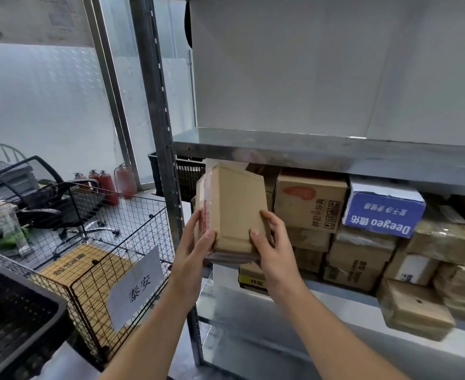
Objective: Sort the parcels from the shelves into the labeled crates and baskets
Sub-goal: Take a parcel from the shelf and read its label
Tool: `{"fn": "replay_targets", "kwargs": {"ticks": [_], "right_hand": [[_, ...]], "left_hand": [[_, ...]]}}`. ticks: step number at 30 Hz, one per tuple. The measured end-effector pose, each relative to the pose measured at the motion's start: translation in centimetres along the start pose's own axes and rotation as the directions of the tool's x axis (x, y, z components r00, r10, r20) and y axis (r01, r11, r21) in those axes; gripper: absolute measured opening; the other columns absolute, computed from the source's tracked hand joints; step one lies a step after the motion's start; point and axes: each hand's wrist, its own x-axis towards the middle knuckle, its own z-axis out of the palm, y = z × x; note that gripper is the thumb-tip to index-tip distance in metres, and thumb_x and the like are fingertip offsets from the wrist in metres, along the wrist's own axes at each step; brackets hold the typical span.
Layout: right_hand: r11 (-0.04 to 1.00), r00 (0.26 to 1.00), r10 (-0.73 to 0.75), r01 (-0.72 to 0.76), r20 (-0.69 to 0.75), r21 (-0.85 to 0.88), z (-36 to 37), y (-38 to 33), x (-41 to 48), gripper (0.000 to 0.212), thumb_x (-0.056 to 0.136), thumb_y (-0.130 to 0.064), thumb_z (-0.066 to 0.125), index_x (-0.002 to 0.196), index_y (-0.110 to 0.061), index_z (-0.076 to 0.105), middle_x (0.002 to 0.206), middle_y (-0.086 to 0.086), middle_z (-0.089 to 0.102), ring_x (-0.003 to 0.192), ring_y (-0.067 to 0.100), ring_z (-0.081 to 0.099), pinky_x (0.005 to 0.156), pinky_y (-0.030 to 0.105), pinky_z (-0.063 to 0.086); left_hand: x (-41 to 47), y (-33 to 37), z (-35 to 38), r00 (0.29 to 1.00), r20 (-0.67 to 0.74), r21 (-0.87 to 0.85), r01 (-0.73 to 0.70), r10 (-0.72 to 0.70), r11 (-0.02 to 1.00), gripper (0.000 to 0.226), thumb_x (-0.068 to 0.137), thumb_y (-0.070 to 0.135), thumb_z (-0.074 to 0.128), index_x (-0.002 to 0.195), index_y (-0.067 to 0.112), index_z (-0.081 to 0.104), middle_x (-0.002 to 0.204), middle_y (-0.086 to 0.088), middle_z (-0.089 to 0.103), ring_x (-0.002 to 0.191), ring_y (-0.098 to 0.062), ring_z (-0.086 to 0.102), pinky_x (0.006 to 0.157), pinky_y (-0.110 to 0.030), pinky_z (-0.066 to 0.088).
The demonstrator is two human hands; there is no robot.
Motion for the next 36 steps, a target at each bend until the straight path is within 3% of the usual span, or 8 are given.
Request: {"fn": "replay_targets", "kwargs": {"ticks": [3, 7, 12, 15, 18, 26, 32, 36], "right_hand": [[0.999, 0.999, -0.010, 0.012, 0.038, -0.051, -0.5, 0.0, -0.6, 0.037, 0.101, -0.024, 0.061, 0.113, -0.059, 0.057, 0.135, -0.012, 0.052, 0.122, 0.016, 0.057, 0.102, 0.048, 0.053], [0.959, 0.999, -0.047, 0.045, -0.001, -0.279, -0.7, 0.2, -1.2, 0.022, 0.097, -0.040, 0.064, 0.118, -0.042, 0.060, 0.127, -0.016, 0.049, 0.121, 0.009, 0.055, 0.108, 0.044, 0.048], [0.962, 0.992, -0.055, 0.082, 0.110, -0.261, 0.4, 0.6, -3.5, 0.069, 0.072, -0.077, 0.067, 0.132, -0.051, 0.044, 0.139, -0.009, 0.053, 0.127, 0.011, 0.054, 0.103, 0.043, 0.053], [0.983, 0.993, -0.077, 0.092, 0.094, -0.162, 0.3, 0.7, -4.2, 0.060, 0.087, -0.049, 0.074, 0.137, -0.046, 0.041, 0.136, -0.011, 0.056, 0.124, 0.009, 0.058, 0.100, 0.041, 0.056], [0.998, 0.996, -0.043, 0.040, 0.075, 0.042, -0.5, 0.4, -4.3, 0.046, 0.090, -0.029, 0.069, 0.124, -0.052, 0.047, 0.128, -0.005, 0.064, 0.116, 0.013, 0.066, 0.091, 0.040, 0.060], [0.926, 0.989, 0.119, -0.141, 0.085, 0.351, -0.7, 1.3, -4.7, 0.037, 0.100, -0.008, 0.055, 0.125, -0.036, 0.061, 0.117, 0.004, 0.072, 0.095, 0.021, 0.073, 0.069, 0.040, 0.062], [0.999, 0.994, 0.022, -0.017, 0.110, -0.048, -1.2, 2.2, -4.6, 0.037, 0.104, -0.019, 0.055, 0.119, -0.051, 0.066, 0.130, -0.003, 0.060, 0.115, 0.018, 0.065, 0.085, 0.038, 0.060], [0.978, 0.986, -0.037, 0.070, 0.163, -0.197, -1.1, 1.6, -5.0, 0.044, 0.083, -0.063, 0.064, 0.125, -0.060, 0.053, 0.134, -0.017, 0.047, 0.123, 0.007, 0.056, 0.094, 0.037, 0.058]], "left_hand": [[-1.2, 0.3, -0.4, 1.000, 0.023, -0.053, -0.017, 0.019, 0.998, 0.055, 0.080, 0.031, 0.069, 0.132, 0.046, 0.055, 0.133, 0.003, 0.058, 0.116, -0.027, 0.063, 0.094, -0.050, 0.053], [-2.9, -0.2, -0.9, 0.992, -0.015, 0.171, -0.118, 0.123, 0.978, 0.054, 0.082, 0.030, 0.068, 0.134, 0.036, 0.051, 0.119, 0.014, 0.064, 0.108, -0.021, 0.067, 0.087, -0.048, 0.058], [-4.2, -1.2, -1.1, 0.957, 0.020, 0.507, -0.259, 0.289, 0.822, 0.065, 0.083, 0.043, 0.068, 0.142, 0.033, 0.042, 0.130, 0.010, 0.056, 0.115, -0.010, 0.062, 0.085, -0.033, 0.059], [-4.9, -0.6, -1.1, 0.956, 0.038, 0.396, -0.281, 0.290, 0.874, 0.052, 0.089, 0.030, 0.062, 0.136, 0.042, 0.044, 0.127, 0.021, 0.058, 0.116, -0.008, 0.061, 0.083, -0.031, 0.059], [-4.9, -0.5, -2.2, 0.974, -0.015, 0.220, -0.216, 0.224, 0.951, 0.044, 0.092, 0.025, 0.055, 0.132, 0.043, 0.053, 0.126, 0.009, 0.062, 0.120, -0.018, 0.060, 0.091, -0.041, 0.055], [-5.1, -1.2, -3.4, 0.995, -0.072, 0.249, -0.046, 0.066, 0.967, 0.053, 0.079, 0.046, 0.068, 0.130, 0.047, 0.055, 0.134, 0.009, 0.048, 0.120, -0.016, 0.056, 0.087, -0.045, 0.058], [-5.5, -0.8, -3.9, 0.989, -0.085, 0.308, -0.090, 0.121, 0.947, 0.055, 0.079, 0.035, 0.072, 0.129, 0.047, 0.054, 0.122, 0.009, 0.060, 0.112, -0.013, 0.063, 0.086, -0.044, 0.059], [-5.6, -0.6, -4.5, 0.966, -0.077, 0.540, -0.168, 0.247, 0.825, 0.059, 0.077, 0.047, 0.072, 0.131, 0.050, 0.047, 0.127, 0.010, 0.054, 0.112, -0.003, 0.059, 0.080, -0.031, 0.060]]}}
